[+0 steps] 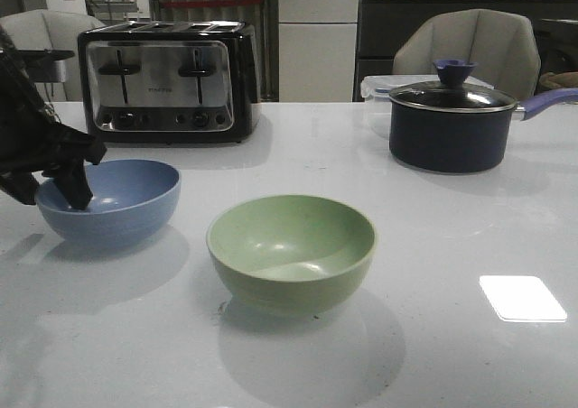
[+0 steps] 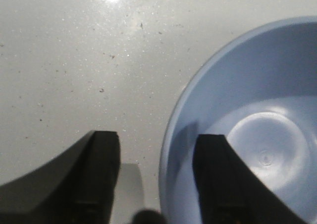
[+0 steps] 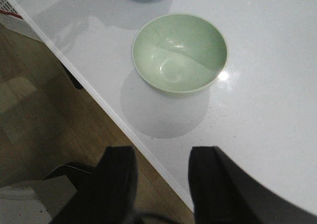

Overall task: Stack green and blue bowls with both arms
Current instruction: 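Grasp the rim of the light blue bowl with the left gripper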

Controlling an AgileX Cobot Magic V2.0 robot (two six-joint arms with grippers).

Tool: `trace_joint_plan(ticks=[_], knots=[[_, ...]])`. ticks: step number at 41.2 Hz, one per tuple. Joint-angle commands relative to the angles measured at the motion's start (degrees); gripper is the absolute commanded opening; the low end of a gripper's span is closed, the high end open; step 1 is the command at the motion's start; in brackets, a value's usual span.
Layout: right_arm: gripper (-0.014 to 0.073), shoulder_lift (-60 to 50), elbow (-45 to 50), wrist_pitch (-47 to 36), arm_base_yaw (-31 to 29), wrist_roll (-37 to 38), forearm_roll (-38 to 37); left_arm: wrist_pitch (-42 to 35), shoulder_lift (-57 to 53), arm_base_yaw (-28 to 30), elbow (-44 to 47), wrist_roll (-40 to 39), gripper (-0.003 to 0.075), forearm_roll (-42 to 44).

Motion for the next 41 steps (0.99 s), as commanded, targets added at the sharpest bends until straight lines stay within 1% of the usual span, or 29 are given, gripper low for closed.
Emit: trace_joint_plan(ticks=[1,3,9,10,20,27,34,41], knots=[[0.0382,-0.39,-1.39,-3.01,-0.15,-0.69,0.46,-2.55,-2.68,0.12,-1.77,-0.56,0.0246,-1.75],[0.0382,-0.39,-1.39,-3.01,-0.15,-0.69,0.46,-2.55,-2.68,0.12,-1.77,-0.56,0.0195,-2.5],[0.0382,-0.39,-1.39,-3.01,-0.15,-0.69,0.46,-2.32,-3.01,0.12,-1.77,-0.56,0.0094,-3.57],[0.0382,-0.39,-1.39,-3.01,-0.15,-0.69,0.46,-2.33,-3.13,0.12,-1.77,-0.56,0.0089,-3.57],[0.0382,-0.39,-1.39,-3.01,-0.15,-0.69,0.46,1.11,-8.9,0.12,-1.77,-0.32,0.0093,-5.1],[0.0382,-0.39,-1.39,-2.96,-0.15,-0.69,0.46,4.05,-15.2,-2.24,-1.77,0.16,0.0093,-5.82],[0.0382,-0.39,-1.39,-2.96,-0.15,-0.69,0.46,6.57,-18.96,-8.12,-1.77,0.16,0.0093,-6.08],[0.0382,-0.39,-1.39,-2.96,-0.15,-0.69,0.46,7.65,-18.9,-15.81,-1.77,0.16,0.0093,-7.18]])
